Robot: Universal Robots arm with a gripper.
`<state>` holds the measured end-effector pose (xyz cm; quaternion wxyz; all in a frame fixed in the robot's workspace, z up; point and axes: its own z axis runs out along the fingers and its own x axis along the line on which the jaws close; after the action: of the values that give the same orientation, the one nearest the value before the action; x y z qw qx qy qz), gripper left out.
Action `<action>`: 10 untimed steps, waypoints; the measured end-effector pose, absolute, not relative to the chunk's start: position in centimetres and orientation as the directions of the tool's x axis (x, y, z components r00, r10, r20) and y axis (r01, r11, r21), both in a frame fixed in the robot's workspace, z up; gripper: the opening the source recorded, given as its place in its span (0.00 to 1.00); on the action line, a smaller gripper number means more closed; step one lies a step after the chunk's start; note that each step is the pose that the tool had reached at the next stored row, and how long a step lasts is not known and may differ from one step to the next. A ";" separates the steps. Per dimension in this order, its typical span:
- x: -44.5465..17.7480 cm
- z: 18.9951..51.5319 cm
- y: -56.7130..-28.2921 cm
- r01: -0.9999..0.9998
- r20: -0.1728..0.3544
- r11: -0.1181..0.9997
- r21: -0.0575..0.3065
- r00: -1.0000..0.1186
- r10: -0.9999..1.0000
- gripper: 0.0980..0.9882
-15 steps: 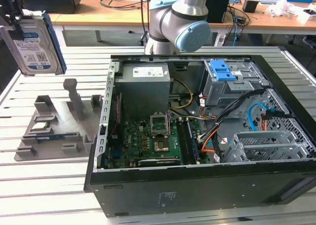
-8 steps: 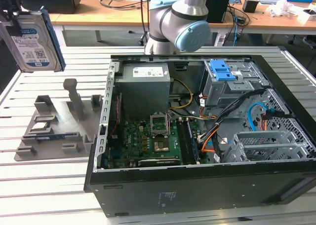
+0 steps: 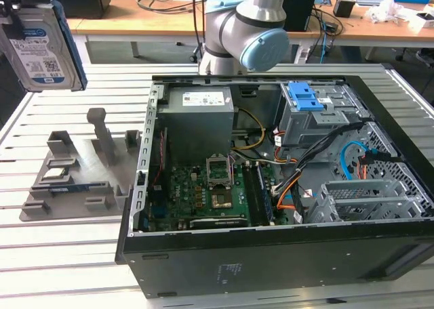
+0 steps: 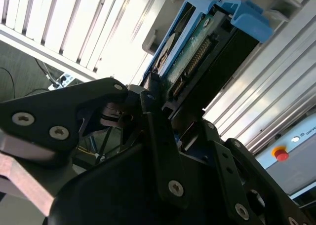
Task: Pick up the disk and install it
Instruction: 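Pick up the disk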
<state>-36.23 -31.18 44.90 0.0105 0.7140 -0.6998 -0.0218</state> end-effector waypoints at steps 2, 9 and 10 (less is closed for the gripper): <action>-36.2 45.3 -31.2 -0.999 -0.016 -0.020 0.046 0.020 -1.000 0.30; -36.2 47.1 -31.2 -0.999 -0.016 -0.020 0.046 0.020 -1.000 0.30; -36.2 47.3 -31.2 -0.999 -0.016 -0.020 0.045 0.020 -1.000 0.30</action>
<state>-36.23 -31.16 47.33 0.0105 0.7140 -0.6998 -0.0217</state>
